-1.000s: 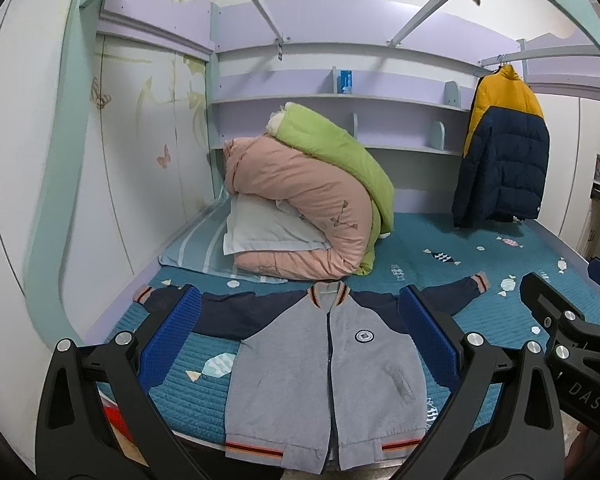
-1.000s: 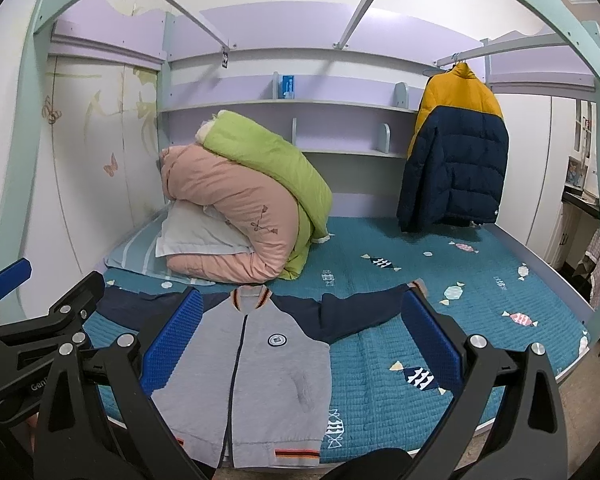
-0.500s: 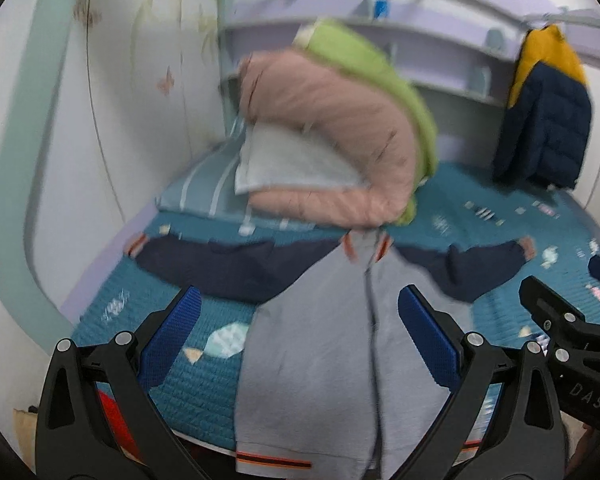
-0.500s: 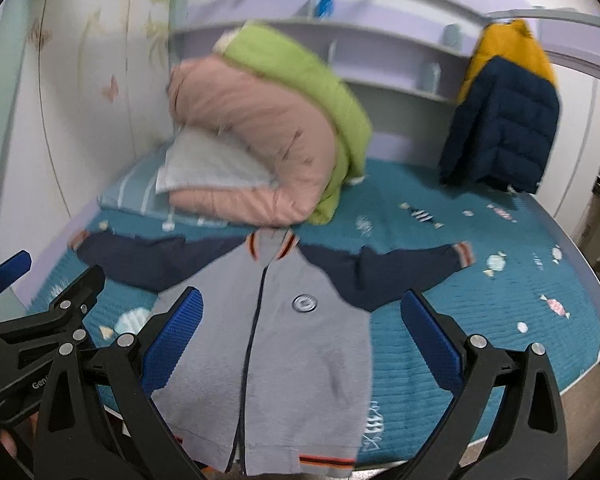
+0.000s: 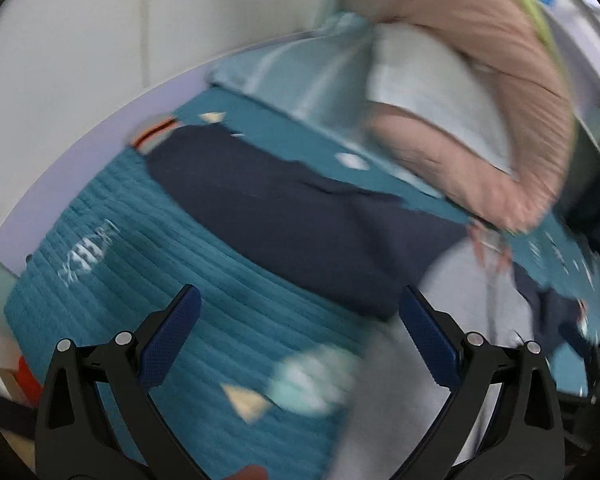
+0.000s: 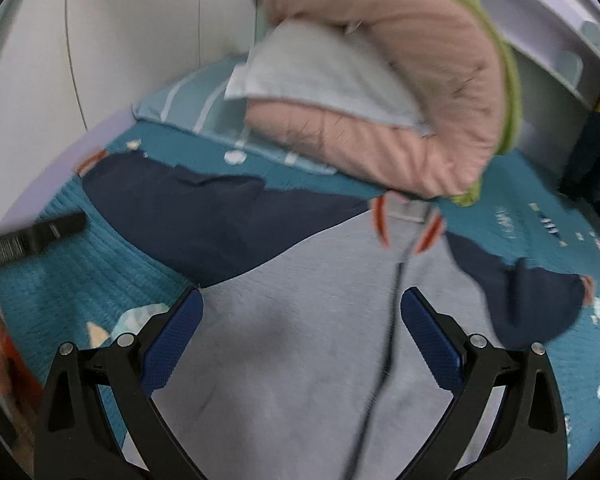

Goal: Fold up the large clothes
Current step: 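Lower the left gripper to the navy sleeve cuff and close on it, then lift the sleeve cuff with the left gripper and lay it across the jacket body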

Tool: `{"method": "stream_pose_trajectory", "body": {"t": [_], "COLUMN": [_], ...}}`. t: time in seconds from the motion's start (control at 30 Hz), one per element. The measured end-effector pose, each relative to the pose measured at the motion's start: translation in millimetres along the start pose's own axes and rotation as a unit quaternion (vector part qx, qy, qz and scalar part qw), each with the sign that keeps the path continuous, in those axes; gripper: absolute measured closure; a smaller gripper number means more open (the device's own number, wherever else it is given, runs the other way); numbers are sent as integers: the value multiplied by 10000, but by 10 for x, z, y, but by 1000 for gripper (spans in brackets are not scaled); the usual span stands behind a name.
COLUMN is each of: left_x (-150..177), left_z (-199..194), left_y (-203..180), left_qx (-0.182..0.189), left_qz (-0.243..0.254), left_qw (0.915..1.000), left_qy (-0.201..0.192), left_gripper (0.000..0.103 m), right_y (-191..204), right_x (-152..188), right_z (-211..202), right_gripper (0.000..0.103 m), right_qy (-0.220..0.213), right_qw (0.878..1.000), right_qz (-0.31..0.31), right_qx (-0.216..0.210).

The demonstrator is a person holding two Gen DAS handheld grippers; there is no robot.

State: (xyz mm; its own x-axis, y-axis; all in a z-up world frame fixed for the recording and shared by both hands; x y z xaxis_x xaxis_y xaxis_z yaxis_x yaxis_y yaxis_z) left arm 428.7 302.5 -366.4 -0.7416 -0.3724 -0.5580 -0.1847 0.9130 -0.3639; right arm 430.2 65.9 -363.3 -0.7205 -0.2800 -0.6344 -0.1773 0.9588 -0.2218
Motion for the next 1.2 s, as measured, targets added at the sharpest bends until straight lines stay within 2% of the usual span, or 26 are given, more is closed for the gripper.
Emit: {"method": "stream_pose_trajectory", "body": {"t": [0.17, 0.27, 0.33, 0.4, 0.53, 0.63, 0.73, 0.8, 0.83, 0.93, 1.03, 1.1, 1.17, 1.2], "left_x": [-573, -836, -960, -1046, -1045, -1048, -1119, -1172, -1188, -1204, -1242, -1245, -1243, -1231], "left_z": [433, 671, 814, 945, 1058, 1086, 1089, 1092, 1098, 1203, 1254, 1234, 1177, 1114], "left_y": [1087, 1496, 1705, 1958, 2161, 2190, 2151, 2070, 2042, 1989, 1983, 2023, 2007, 1966], "left_qx": [-687, -1040, -1067, -945, -840, -913, -945, -627, -621, -523, -484, -479, -491, -491], "left_qz": [-517, -478, -572, -1027, -1575, -1548, -1546, -1614, -1585, -1541, -1525, -1583, -1366, -1227], "left_qw": [9962, 9934, 9926, 9902, 9839, 9837, 9834, 9845, 9850, 9866, 9871, 9860, 9888, 9901], "left_qy": [-120, -67, -10, -4, 96, 109, -115, -295, -294, -114, -105, -194, -347, -466], "left_gripper": [5, 5, 5, 5, 5, 5, 6, 11, 24, 28, 43, 57, 69, 71], "right_y": [185, 231, 245, 259, 207, 143, 89, 66, 56, 40, 23, 15, -4, -9], "right_x": [-39, -17, 9, 32, 69, 64, 58, 56, 54, 35, 3, -25, -61, -86], "right_z": [545, 712, 801, 864, 957, 992, 1036, 1055, 1068, 1076, 1073, 1057, 1044, 1034], "right_gripper": [7, 7, 7, 7, 7, 7, 7, 7, 7, 7, 7, 7, 7, 7], "right_qy": [204, 269, 301, 301, 242, 160, 150, 186, 205, 198, 169, 131, 90, 54], "right_qw": [9998, 9996, 9994, 9993, 9994, 9992, 9986, 9980, 9978, 9977, 9975, 9971, 9972, 9971], "right_qz": [-39, 36, 67, 81, 180, 314, 469, 556, 583, 608, 636, 687, 708, 717], "right_qx": [24, -79, -157, -187, -185, -186, -206, -229, -243, -241, -268, -306, -233, -235]}}
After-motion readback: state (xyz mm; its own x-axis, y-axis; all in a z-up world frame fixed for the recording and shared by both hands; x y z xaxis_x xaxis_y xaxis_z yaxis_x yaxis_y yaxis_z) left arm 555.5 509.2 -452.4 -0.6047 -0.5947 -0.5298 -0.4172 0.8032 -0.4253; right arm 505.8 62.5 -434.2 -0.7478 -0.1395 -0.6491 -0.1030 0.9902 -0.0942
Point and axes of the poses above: each gripper's, at about its wrist camera, not at the fingertips, and z roughly the way its jaws point, y to its left, x to its underside, the point moved 6 cm from there along z, roughly the way its jaws point, and after that the axes turned 11 degrees about x, right-handed, at the moved point
